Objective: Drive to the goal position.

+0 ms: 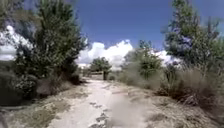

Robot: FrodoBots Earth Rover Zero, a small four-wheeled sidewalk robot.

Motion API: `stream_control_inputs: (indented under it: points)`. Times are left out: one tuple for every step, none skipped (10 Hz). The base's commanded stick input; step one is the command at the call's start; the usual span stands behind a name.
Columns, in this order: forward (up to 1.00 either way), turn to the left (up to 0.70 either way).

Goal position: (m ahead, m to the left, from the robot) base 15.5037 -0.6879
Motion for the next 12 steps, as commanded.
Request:
stream_control_inputs:
  points:
    - [0.44,0.02]
    - [0.44,0.02]
    - [0.44,0.02]
    - [0.44,0.02]
    - [0.44,0.02]
    - [0.44,0.02]
    - [0.44,0.02]
    - [0.44,0.02]
    - [0.44,0.02]
    - [0.44,0.02]
    - [0.44,0.03]
    - [0.44,0.03]
